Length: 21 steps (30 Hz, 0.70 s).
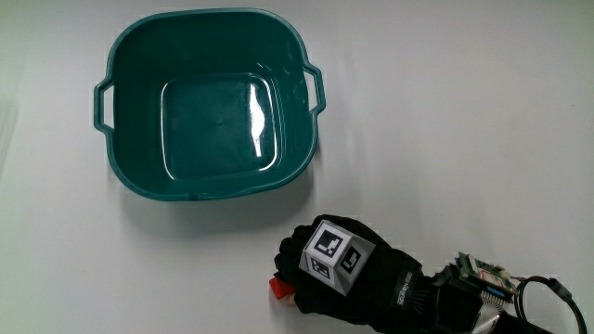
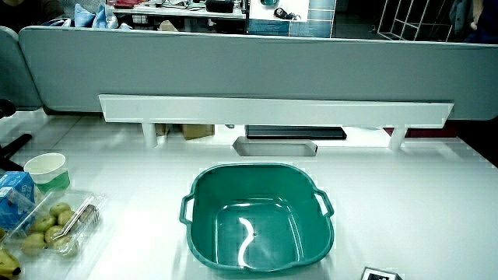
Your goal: Place red block
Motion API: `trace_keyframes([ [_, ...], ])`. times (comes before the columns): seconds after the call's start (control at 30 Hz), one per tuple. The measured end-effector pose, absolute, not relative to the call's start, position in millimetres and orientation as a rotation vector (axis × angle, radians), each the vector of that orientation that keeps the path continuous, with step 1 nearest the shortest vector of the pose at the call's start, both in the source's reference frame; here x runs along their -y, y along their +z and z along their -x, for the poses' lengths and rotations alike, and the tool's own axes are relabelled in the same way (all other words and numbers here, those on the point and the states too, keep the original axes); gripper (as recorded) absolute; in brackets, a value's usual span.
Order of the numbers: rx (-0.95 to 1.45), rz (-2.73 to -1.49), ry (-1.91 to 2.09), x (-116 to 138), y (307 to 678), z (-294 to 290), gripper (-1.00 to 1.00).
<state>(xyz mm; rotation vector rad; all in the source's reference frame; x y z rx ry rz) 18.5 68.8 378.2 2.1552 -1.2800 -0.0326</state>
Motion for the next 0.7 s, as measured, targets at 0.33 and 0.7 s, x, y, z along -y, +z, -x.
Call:
trace_keyframes([
  [0.33,1.259,-2.146,-0.006,-70.7,383.2,-21.7,-0.45],
  [0.7,1.166,-2.137,0.172,-60.0,394.2,-47.3,-1.0],
])
